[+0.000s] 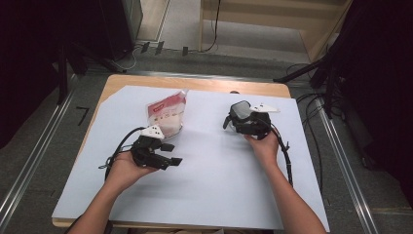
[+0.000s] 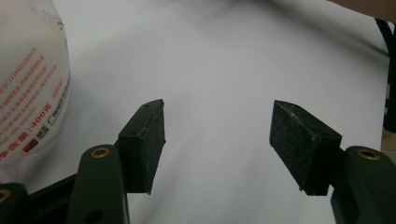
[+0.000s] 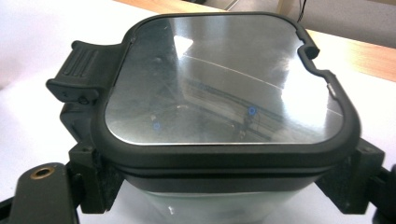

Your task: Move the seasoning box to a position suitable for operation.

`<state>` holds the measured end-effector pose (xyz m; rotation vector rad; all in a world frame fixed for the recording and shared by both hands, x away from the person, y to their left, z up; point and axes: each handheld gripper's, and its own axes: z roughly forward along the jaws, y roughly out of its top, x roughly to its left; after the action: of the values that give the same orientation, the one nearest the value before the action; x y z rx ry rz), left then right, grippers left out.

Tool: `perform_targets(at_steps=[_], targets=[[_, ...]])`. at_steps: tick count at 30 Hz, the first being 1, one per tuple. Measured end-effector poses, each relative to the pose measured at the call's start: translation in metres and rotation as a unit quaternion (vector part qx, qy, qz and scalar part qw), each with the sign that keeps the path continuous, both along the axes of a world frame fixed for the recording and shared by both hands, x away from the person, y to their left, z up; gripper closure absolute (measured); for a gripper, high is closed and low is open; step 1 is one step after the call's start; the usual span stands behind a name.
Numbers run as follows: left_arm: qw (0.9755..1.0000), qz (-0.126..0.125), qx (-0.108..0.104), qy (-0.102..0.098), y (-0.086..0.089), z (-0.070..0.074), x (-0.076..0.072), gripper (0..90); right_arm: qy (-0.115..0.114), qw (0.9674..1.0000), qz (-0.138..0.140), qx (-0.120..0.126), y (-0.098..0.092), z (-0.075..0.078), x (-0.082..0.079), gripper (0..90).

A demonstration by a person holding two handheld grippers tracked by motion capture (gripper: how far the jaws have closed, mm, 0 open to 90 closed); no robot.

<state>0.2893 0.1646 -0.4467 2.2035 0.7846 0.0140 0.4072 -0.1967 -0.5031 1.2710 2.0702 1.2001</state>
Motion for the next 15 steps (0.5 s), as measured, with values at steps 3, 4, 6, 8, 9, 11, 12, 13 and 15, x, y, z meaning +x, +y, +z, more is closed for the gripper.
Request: perform_targets(at_steps=[3,4,6,8,9,11,12,13,15], targets=[[1.0000,0.000,-0.006,-0.005,0.0001,0.0004,-0.0003,36.9,0.002,1.0000,-0.001,0.002,-0.0007,0.0009,-0.0005,15.7],[1.0000,0.000,-0.006,-0.005,0.0001,0.0004,-0.0003,36.9,0.002,1.0000,-0.001,0.002,-0.0007,0.0009,-0.0005,15.7],[1.0000,0.002,-0.006,-0.004,-0.0002,0.0000,-0.0004,36.9,0.005,1.0000,-0.003,0.006,-0.0015,0.0020,-0.0009,15.7],[1.0000,0.000,0.000,-0.003,0.0001,0.0005,-0.0002,36.9,0.006,0.9999,-0.004,0.008,-0.0026,0.0027,-0.0009,15.7],[1.0000,0.001,-0.005,-0.004,-0.0003,0.0001,-0.0003,36.9,0.009,0.9999,-0.003,0.012,-0.0035,0.0035,-0.0011,15.7],[1.0000,0.001,-0.005,-0.003,-0.0003,0.0001,-0.0004,36.9,0.010,0.9999,-0.002,0.014,-0.0043,0.0038,-0.0011,15.7],[1.0000,0.001,-0.005,-0.003,-0.0003,0.0002,-0.0004,36.9,0.011,0.9998,-0.001,0.015,-0.0052,0.0040,-0.0010,15.8],[1.0000,0.001,-0.005,-0.004,-0.0003,0.0002,-0.0004,36.9,0.012,0.9998,-0.001,0.017,-0.0060,0.0045,-0.0012,15.8],[1.0000,0.001,-0.006,-0.002,-0.0002,0.0004,-0.0001,36.9,0.013,0.9998,-0.001,0.017,-0.0064,0.0049,-0.0016,15.8]])
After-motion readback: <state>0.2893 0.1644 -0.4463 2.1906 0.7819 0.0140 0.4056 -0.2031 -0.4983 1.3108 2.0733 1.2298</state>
